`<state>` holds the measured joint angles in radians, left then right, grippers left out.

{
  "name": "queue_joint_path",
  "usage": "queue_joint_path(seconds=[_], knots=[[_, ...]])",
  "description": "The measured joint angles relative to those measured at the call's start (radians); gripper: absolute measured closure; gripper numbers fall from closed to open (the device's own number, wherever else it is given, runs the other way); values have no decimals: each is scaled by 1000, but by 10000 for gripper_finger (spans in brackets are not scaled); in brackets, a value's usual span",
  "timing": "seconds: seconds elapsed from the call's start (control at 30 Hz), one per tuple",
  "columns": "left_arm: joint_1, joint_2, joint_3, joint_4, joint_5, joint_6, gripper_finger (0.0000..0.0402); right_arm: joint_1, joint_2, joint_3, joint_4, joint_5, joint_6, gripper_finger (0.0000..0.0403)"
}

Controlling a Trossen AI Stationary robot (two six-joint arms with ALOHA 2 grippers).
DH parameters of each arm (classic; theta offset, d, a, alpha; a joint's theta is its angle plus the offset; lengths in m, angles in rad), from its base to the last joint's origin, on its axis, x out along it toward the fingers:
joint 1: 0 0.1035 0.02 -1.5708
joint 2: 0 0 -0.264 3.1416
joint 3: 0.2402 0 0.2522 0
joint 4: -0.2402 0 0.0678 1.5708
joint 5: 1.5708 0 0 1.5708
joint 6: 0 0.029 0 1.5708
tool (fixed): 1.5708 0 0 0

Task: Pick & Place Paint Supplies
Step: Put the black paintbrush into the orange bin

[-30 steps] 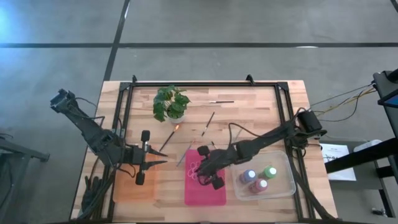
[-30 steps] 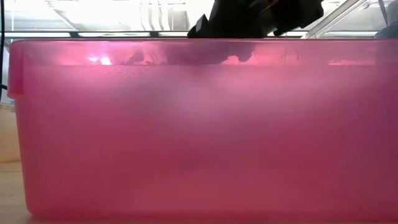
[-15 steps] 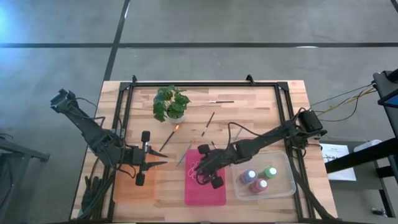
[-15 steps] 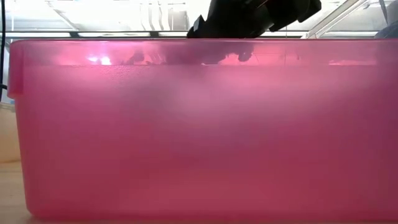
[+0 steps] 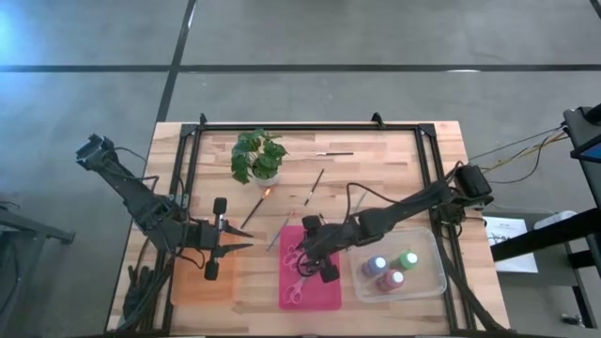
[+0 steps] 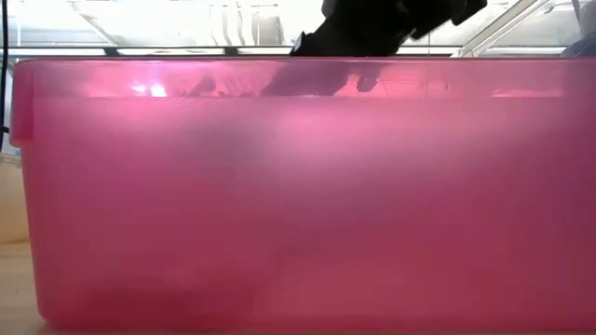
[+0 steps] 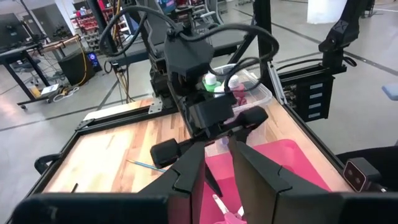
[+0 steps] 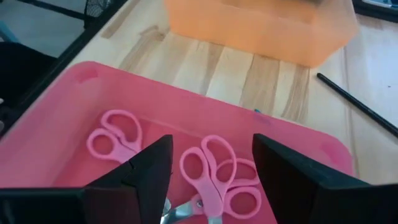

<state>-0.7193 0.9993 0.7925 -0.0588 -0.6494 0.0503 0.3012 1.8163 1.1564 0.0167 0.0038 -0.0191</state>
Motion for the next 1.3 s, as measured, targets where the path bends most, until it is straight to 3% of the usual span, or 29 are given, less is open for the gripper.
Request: queue_joint_path(seconds=[0.23,0.6,0.97,1.3], knots=[[0,0,0,3,0,0,311,11,-72,-1,-42,88,12,184],[1,3,-12,16,-6,-11,311,24,-314,-82,-73,373,77,184],[1,30,-15,17,-34,-52,311,145,-602,-462,232,600,166,184],[3,32,-15,17,-63,-46,311,225,-717,-727,577,629,92,184]])
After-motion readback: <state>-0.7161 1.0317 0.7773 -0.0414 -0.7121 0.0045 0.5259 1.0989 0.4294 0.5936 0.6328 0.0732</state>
